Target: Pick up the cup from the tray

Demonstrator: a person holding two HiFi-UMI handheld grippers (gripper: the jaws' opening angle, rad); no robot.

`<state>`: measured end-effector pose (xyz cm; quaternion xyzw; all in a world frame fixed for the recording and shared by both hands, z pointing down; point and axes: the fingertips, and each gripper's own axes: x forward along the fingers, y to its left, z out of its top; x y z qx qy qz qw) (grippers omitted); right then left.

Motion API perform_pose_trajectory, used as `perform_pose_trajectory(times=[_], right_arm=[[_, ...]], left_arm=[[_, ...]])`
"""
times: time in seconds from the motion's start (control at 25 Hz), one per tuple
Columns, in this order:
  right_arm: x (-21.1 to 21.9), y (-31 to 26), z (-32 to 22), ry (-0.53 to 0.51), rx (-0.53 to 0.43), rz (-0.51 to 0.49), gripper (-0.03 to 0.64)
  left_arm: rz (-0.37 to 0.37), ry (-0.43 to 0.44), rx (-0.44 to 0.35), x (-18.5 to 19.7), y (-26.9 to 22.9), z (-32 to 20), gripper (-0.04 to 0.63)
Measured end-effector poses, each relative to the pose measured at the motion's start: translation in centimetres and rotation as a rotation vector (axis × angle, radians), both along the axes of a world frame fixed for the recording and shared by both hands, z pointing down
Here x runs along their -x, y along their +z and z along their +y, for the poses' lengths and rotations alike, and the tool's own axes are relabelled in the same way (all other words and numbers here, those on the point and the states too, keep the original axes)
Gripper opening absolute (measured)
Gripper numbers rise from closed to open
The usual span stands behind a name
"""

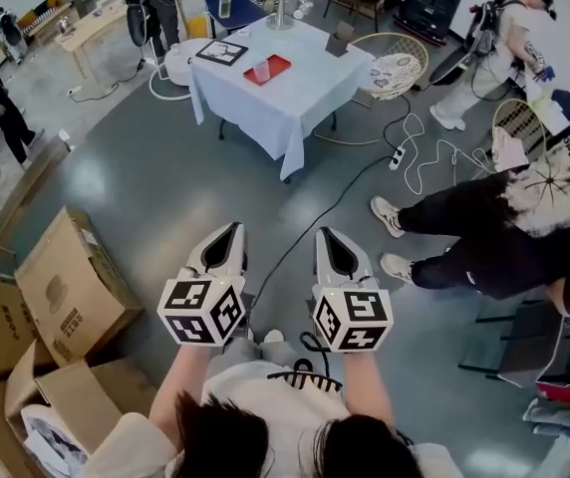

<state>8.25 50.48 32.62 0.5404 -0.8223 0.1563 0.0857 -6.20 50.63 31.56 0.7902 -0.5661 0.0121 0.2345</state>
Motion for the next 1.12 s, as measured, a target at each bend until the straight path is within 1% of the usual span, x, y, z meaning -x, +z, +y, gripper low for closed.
perform_pose_trajectory(times=[0.16, 0.28, 0.4, 0.56, 0.72, 0.88, 0.96, 1.04, 1.12], right_arm=[[-0.9, 0.0, -0.2, 0.014, -0.002, -0.015, 0.026], [-1.4, -0.1, -0.8, 0.014, -0.013, -0.018, 0.026], [-1.8, 0.4, -1.2, 0.012, -0.004, -0.023, 0.026], [-1.9, 0.8, -1.8, -0.002, -0.012, -0.004, 0.028], [-1.9, 1.6, -2.5, -0.015, 0.003, -0.024, 0.028], [-1.5, 1.5, -3.8, -0.052, -0.009, -0.033, 0.028], [-1.2, 1.2, -4.6, -0.065, -0.033, -0.060, 0.035], [-1.2, 1.4, -6.0, -0.044, -0.049, -0.083, 0.045], [-1.2, 1.8, -7.8, -0.018, -0.066, -0.057, 0.058]], left_arm=[[-0.003, -0.006, 0.008, -0.5, 0.3, 0.0, 0.000], [-0.003, -0.031, 0.014, -0.2, 0.4, -0.4, 0.000], [-0.013, -0.049, 0.016, 0.0, 0.6, -0.6, 0.000], [-0.020, -0.048, 0.030, -0.3, 1.1, -1.3, 0.000], [-0.031, -0.044, 0.043, -0.7, 1.5, -2.3, 0.000], [-0.054, -0.009, 0.021, -1.3, 1.0, -3.6, 0.000], [-0.069, 0.023, 0.001, -1.7, 1.0, -4.2, 0.000], [-0.074, 0.057, -0.006, -1.9, 1.6, -5.2, 0.000], [-0.080, 0.089, 0.000, -1.5, 2.5, -6.8, 0.000]])
